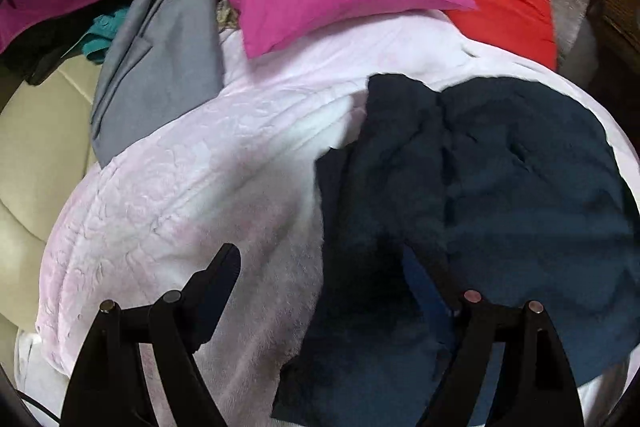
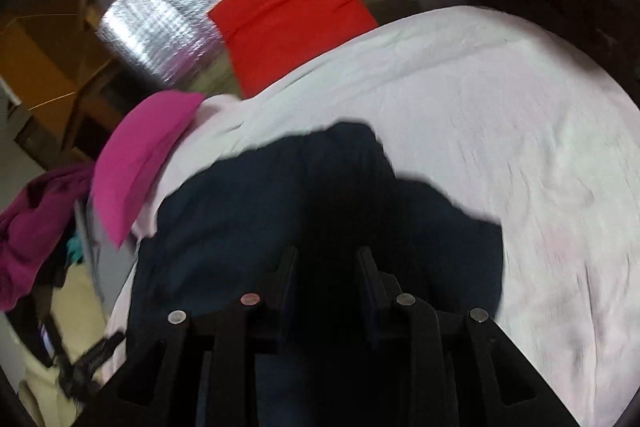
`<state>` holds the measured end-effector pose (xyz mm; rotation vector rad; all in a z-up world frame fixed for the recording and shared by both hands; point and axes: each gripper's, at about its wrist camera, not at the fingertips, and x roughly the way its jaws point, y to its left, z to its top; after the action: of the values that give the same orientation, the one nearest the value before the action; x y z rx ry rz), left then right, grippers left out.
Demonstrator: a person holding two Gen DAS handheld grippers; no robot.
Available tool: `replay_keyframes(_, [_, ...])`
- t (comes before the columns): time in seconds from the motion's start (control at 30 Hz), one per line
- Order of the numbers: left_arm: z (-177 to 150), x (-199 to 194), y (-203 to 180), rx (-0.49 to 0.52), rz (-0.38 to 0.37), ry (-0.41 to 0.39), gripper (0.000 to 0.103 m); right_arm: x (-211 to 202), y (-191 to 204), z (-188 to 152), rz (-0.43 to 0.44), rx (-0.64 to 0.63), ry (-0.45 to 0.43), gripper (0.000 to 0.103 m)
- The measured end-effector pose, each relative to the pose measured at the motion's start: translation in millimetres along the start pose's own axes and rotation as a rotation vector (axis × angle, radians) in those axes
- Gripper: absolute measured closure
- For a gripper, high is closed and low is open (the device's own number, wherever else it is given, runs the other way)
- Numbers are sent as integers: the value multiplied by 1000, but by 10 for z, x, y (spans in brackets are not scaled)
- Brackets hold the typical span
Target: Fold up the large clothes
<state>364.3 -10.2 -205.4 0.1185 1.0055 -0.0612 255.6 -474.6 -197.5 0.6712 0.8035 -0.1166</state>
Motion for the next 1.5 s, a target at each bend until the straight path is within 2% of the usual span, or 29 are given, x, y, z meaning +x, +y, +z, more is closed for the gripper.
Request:
replay_keyframes(0.17, [-156, 179, -115, 70, 35, 70, 19, -38, -215, -407, -2, 44, 72, 71])
replay_keyframes(0.3, [-161, 122, -95, 44, 30, 70, 19, -144, -252, -450, 18, 28, 60, 71])
replay_keyframes(0.33, [-163, 50, -67, 34, 2, 55, 19, -253, -278, -450, 47, 35, 29, 66])
replay_keyframes(0.37, [-171, 4, -40, 22, -25, 45, 19, -350, -325, -450, 61, 45, -3, 47])
replay_keyframes(0.43, [-181, -88, 83, -28, -111, 32, 19, -525, -499, -482, 54, 84, -60, 23])
replay_keyframes(0.5, [-185, -92, 200, -81, -181, 43, 19, -567, -657, -470, 53, 126, -87, 23])
replay_keyframes(0.63, [-215, 86, 453, -216, -306, 125, 19, -432, -968, -424, 72, 207, -33, 23])
replay_keyframes(0.73, [-239, 219, 541, -282, -361, 169, 19, -252, -1074, -338, 73, 222, 7, 23])
replay_keyframes(0.8, [-257, 322, 563, -320, -388, 202, 19, -135, -1098, -280, 71, 213, 16, 23])
replay_keyframes(0.9, [-314, 406, 537, -331, -439, 244, 19, 141, -1059, -247, 133, 214, 72, 23])
replay_keyframes(0.97, [-320, 487, 545, -355, -490, 262, 19, 296, -1023, -257, 148, 202, 112, 23])
replay_keyframes(1.07, [-351, 607, 557, -409, -596, 299, 19, 380, -882, -233, 182, 141, 108, 23])
replay_keyframes(1.1, [-365, 636, 542, -420, -622, 307, 18, 399, -858, -244, 200, 143, 113, 23])
replay_keyframes(1.17, [-369, 640, 489, -419, -636, 296, 18, 431, -805, -270, 210, 129, 105, 33])
replay_keyframes(1.23, [-349, 638, 421, -413, -675, 281, 18, 473, -710, -268, 192, 95, 103, 53])
replay_keyframes(1.27, [-335, 640, 405, -418, -681, 267, 19, 478, -668, -261, 194, 89, 98, 60])
replay_keyframes(1.33, [-318, 616, 392, -442, -699, 226, 19, 417, -608, -256, 173, 65, 66, 67])
replay_keyframes(1.4, [-295, 575, 397, -462, -696, 195, 35, 309, -534, -262, 145, 31, 21, 71])
replay_keyframes(1.5, [-267, 470, 370, -447, -689, 130, 39, 142, -414, -246, 127, -4, -73, 72])
